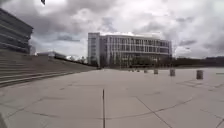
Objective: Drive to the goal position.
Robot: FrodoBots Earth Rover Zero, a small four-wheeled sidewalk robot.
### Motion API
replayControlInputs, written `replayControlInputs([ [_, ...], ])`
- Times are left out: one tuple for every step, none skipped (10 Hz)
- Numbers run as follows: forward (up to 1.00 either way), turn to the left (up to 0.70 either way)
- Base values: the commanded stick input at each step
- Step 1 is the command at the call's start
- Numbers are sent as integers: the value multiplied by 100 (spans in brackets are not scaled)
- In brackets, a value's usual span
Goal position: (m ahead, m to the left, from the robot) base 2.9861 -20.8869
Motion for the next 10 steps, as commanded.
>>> replayControlInputs([
  [70, 0],
  [70, 0],
  [70, 0],
  [70, 0],
  [70, 0],
  [70, 0],
  [70, 0],
  [70, 0],
  [70, 0],
  [70, 0],
])
